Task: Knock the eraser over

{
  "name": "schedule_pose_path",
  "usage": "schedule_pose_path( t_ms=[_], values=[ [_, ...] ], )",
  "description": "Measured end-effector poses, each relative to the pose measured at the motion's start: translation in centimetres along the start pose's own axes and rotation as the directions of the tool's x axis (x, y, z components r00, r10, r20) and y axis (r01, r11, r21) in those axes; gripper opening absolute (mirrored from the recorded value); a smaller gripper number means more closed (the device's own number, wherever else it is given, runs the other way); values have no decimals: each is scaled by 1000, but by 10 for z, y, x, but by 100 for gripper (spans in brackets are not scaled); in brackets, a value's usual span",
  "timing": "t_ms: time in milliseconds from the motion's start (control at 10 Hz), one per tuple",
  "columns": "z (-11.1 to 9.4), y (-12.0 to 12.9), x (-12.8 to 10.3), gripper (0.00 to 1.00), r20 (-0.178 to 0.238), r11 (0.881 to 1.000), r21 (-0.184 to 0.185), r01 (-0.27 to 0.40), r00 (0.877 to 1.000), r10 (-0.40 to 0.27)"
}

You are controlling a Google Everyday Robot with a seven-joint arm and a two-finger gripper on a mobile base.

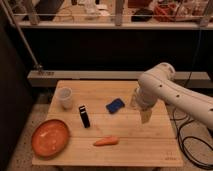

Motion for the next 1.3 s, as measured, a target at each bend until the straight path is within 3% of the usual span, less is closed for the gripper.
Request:
schedule_pose_path(
  t_ms=[300,1300],
  values=[
    [7,-7,-33,80,19,999,7,44,999,-44],
    [23,-14,-69,80,67,995,44,93,993,-96]
  ],
)
